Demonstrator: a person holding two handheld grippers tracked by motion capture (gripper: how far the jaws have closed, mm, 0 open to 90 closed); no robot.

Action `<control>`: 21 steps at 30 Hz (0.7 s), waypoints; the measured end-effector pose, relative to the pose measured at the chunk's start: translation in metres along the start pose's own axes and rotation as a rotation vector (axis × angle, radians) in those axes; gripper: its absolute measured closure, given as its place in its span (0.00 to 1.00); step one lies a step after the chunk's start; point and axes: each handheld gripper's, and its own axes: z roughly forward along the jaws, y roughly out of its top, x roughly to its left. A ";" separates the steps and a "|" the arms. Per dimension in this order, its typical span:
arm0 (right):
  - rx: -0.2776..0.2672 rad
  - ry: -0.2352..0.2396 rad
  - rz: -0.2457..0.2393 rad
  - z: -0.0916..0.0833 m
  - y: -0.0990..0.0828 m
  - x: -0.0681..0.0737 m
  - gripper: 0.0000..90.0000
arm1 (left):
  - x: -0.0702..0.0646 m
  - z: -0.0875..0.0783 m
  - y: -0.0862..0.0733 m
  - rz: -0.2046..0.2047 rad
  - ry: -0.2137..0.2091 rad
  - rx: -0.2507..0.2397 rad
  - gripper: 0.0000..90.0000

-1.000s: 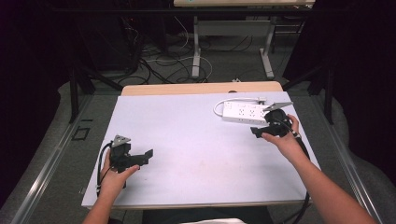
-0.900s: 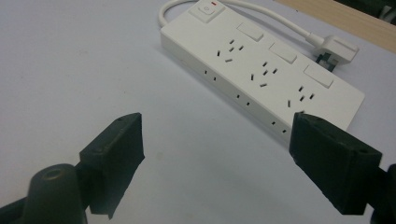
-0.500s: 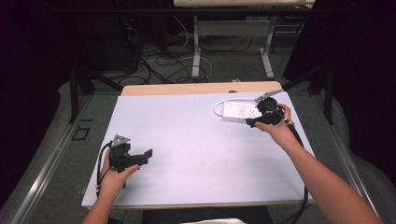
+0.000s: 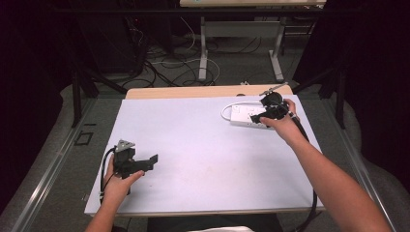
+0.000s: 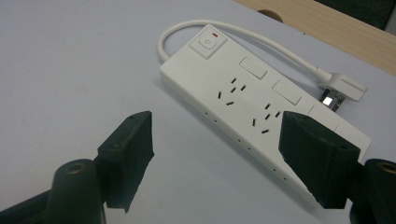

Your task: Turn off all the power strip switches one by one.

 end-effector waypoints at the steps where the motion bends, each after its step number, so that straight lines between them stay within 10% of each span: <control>1: 0.006 0.000 -0.001 0.002 0.003 -0.001 0.30 | 0.000 0.000 0.000 -0.001 -0.001 0.000 0.02; 21: 0.043 0.004 0.113 0.032 0.026 -0.004 0.42 | 0.002 0.000 0.000 0.002 0.008 -0.002 0.02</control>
